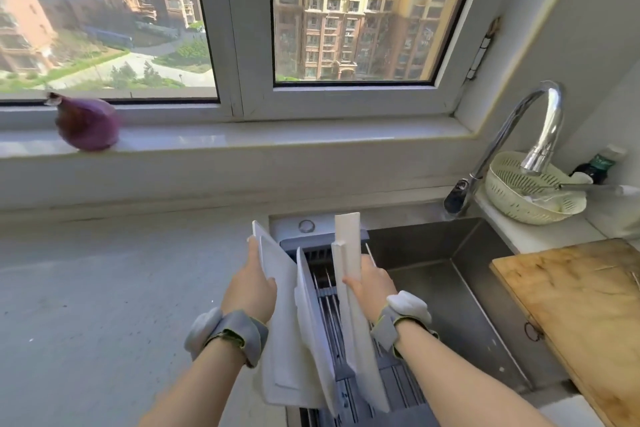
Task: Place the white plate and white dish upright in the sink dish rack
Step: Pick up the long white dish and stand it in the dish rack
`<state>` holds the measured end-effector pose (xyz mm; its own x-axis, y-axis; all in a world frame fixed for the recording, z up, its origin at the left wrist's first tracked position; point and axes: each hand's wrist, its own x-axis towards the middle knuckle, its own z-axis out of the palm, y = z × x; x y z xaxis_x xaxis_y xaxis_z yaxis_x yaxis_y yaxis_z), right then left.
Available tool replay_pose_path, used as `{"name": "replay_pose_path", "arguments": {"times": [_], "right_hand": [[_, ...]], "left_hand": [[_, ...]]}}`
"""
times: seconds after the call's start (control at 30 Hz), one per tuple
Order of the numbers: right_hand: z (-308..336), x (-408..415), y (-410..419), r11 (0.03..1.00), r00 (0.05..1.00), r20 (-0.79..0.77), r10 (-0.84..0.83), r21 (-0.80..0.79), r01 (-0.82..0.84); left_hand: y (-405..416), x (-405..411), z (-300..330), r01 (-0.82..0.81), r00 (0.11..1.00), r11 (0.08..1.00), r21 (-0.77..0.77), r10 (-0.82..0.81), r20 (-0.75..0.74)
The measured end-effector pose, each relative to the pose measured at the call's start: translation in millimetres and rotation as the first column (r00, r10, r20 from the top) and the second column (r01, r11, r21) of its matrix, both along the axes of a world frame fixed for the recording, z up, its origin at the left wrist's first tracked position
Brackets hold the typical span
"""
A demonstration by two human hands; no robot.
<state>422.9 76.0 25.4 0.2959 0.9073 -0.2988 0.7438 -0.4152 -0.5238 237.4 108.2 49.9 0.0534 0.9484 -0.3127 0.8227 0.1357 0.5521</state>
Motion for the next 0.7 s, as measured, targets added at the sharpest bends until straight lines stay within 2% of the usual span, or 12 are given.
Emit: {"name": "replay_pose_path", "arguments": {"times": [0.13,0.23,0.33,0.6,0.7], "right_hand": [[-29,-8,17,0.994,0.998,0.032,0.049,-0.097,-0.045],[-43,-16,28,0.983,0.995,0.041,0.094,-0.162,-0.086],[-52,-24,33,0.976,0.990,0.060,0.131,-0.186,-0.118],[-54,-23,29,0.989,0.993,0.076,0.090,-0.122,-0.080],[-48,-16,31,0.997,0.996,0.083,0.042,-0.073,-0.036]], "left_hand": [[4,2,-6,0.074,0.996,0.993,0.095,-0.068,-0.066],[4,2,-8,0.132,0.984,0.988,0.083,-0.120,-0.135],[2,1,-9,0.124,0.982,0.987,0.101,-0.108,-0.152],[-11,-9,-7,0.067,0.996,0.992,0.110,-0.074,0.059],[-14,-10,-4,0.053,0.994,0.995,0.090,-0.061,0.093]]}}
